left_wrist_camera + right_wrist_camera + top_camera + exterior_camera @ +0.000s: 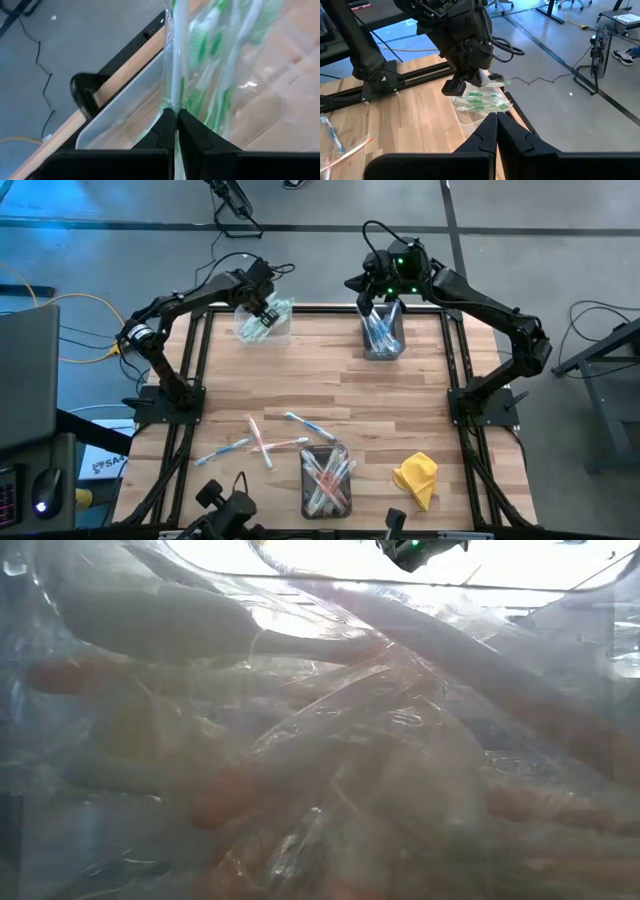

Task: Pick & Place Toothbrushes
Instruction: Put the green toothbrush into the transparent bin, then put the orange toothbrush into the bottom black bin

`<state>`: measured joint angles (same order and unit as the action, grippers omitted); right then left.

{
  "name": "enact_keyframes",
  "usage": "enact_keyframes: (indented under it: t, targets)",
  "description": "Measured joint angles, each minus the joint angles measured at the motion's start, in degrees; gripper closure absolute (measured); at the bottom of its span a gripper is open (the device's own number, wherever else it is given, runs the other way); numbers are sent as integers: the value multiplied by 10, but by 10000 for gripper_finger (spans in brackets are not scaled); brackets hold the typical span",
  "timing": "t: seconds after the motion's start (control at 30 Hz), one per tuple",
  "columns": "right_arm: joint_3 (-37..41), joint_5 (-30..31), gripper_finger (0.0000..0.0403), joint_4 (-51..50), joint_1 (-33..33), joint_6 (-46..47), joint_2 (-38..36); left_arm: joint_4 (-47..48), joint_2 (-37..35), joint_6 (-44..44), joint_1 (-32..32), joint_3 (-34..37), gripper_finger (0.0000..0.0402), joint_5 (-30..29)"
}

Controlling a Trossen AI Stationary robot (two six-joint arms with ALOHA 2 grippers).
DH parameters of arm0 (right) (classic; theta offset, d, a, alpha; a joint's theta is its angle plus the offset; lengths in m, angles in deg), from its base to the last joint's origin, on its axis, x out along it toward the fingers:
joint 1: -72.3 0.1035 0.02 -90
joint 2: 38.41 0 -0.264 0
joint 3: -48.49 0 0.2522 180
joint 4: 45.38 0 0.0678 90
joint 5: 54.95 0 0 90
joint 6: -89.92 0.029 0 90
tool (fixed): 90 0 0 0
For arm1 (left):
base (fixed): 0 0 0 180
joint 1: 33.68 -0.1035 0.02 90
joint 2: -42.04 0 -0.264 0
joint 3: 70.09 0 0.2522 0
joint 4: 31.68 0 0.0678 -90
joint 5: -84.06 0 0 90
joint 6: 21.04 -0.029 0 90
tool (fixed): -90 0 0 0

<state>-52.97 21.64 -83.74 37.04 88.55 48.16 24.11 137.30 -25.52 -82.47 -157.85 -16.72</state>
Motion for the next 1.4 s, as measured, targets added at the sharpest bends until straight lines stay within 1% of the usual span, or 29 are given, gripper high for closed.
enact_keyframes:
  t: [0.13, 0.33, 0.47, 1.4]
  targets:
    - [0, 0, 401, 0, 0, 0, 0, -8, 0, -1, 1, 0, 397, 2]
    - [0, 0, 401, 0, 0, 0, 0, -6, 0, 2, 0, 0, 362, 2]
    - [0, 0, 401, 0, 0, 0, 0, 0, 0, 2, 0, 0, 350, 2]
    - [0, 0, 401, 0, 0, 0, 0, -4, 0, 4, 1, 0, 346, 2]
